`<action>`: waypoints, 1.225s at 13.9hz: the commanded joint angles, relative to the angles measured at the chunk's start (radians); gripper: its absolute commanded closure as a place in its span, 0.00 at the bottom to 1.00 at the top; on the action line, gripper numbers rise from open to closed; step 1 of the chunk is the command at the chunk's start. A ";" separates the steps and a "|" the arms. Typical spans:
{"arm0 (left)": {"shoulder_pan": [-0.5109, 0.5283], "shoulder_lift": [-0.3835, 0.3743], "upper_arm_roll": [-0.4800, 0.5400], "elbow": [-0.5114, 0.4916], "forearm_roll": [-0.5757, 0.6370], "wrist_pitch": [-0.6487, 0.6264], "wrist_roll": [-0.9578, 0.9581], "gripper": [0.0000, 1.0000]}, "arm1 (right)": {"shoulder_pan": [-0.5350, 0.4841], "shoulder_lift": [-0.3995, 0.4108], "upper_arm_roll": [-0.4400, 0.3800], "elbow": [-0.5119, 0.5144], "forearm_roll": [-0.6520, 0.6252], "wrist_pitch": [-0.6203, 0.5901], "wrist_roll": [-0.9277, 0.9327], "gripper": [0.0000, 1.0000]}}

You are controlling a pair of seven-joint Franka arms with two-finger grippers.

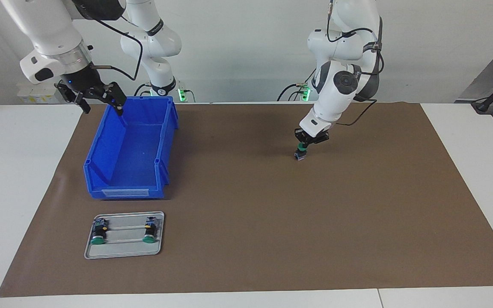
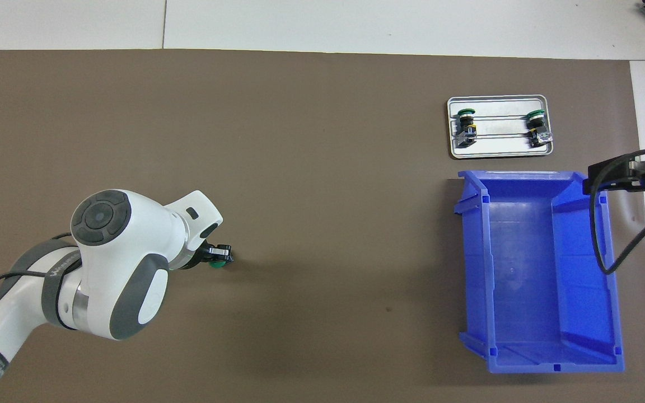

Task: Place and press button with both arms

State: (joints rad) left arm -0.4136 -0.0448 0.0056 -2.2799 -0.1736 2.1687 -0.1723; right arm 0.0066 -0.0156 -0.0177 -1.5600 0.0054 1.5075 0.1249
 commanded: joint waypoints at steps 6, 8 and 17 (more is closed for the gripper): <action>-0.037 -0.017 0.011 -0.089 0.020 0.076 -0.024 1.00 | -0.014 -0.021 0.012 -0.022 0.015 -0.001 -0.024 0.00; -0.030 -0.006 0.013 -0.052 0.020 0.048 -0.021 1.00 | -0.014 -0.021 0.012 -0.022 0.015 -0.001 -0.024 0.00; 0.093 0.118 0.022 0.445 0.115 -0.418 -0.007 1.00 | -0.014 -0.021 0.012 -0.022 0.015 -0.001 -0.024 0.00</action>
State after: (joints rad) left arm -0.3572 0.0055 0.0291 -1.9723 -0.1138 1.8566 -0.1757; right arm 0.0066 -0.0156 -0.0177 -1.5600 0.0054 1.5075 0.1249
